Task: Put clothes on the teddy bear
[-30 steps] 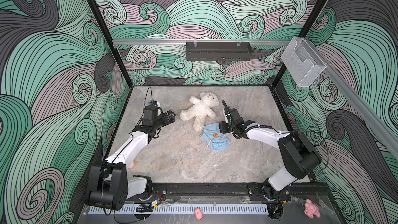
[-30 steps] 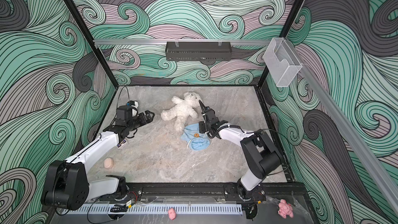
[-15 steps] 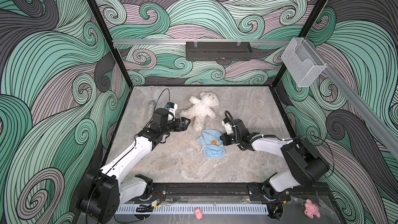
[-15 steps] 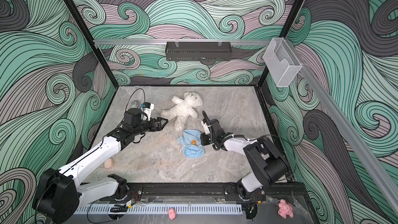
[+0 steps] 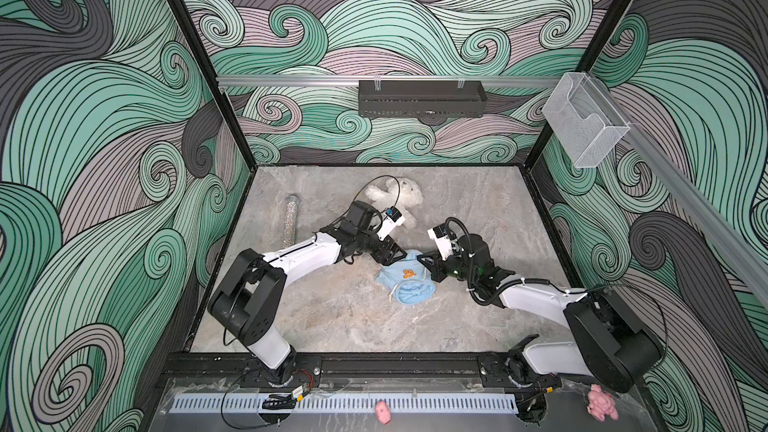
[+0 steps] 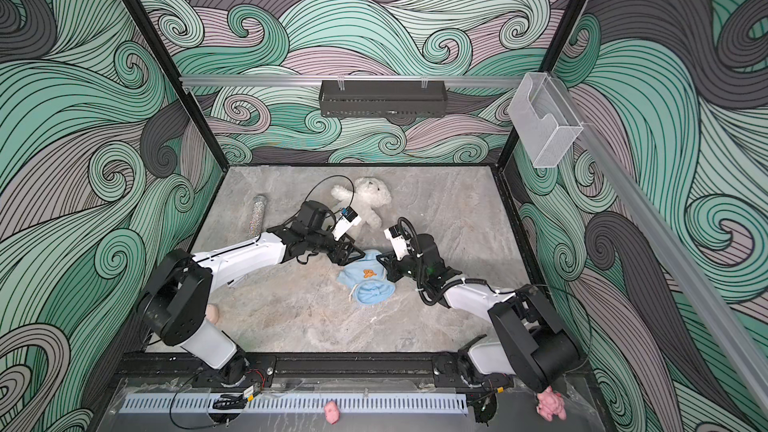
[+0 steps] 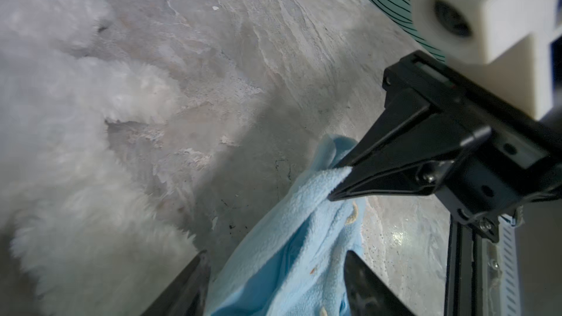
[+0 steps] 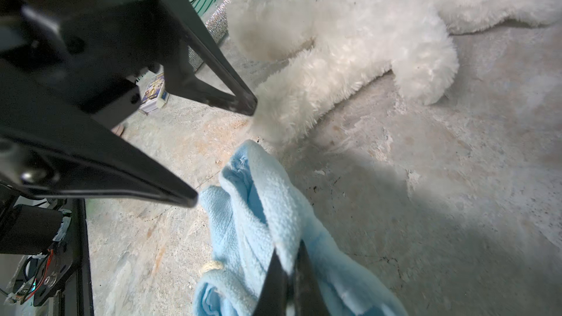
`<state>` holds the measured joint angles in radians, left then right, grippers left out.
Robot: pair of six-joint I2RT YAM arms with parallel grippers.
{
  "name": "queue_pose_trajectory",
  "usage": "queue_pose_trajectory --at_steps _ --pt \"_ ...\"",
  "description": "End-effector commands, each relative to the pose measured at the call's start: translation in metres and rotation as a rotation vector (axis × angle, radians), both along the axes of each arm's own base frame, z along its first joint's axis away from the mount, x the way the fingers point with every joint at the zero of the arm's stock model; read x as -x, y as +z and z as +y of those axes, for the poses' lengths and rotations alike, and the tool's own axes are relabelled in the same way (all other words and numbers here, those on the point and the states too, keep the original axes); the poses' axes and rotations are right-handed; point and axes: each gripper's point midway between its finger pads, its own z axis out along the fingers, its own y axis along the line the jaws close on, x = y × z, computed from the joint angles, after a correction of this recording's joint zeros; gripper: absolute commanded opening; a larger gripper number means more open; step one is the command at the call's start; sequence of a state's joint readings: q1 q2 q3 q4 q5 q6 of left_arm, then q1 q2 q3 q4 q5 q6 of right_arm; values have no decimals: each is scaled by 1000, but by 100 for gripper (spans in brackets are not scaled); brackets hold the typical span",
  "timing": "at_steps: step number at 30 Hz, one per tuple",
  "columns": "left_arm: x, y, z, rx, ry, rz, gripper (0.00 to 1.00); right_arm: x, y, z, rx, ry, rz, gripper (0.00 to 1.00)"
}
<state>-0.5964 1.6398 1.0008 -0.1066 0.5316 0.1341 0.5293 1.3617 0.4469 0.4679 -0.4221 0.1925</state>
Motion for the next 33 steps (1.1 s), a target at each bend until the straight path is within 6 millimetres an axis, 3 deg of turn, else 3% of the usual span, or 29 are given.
queue_pose_trajectory --at_steps 1,3,13,17,19,22,25,29,33 --pt "10 -8 -12 -55 -158 -62 71 2 8 2 -26 31 -39 1" --pt "4 -16 -14 -90 -152 -64 70 2 10 1 -29 33 -41 1" --pt "-7 -29 -29 -85 -171 -7 37 5 5 -1 -17 32 -39 1" --pt "-6 -28 -31 -78 -177 10 17 3 4 -2 -12 21 -33 2" --pt "-4 -25 -28 -93 -164 35 10 -4 1 -7 13 -28 -9 13" --pt "5 -16 -19 -95 -124 70 1 -13 -6 -19 81 -126 57 52" --pt "19 -13 -5 -86 -43 116 0 -15 8 -27 73 -183 55 80" --pt "28 -13 33 -135 138 133 0 -24 40 -33 2 -275 30 94" --pt "22 -9 76 -196 358 74 0 -46 48 -33 25 -394 101 95"
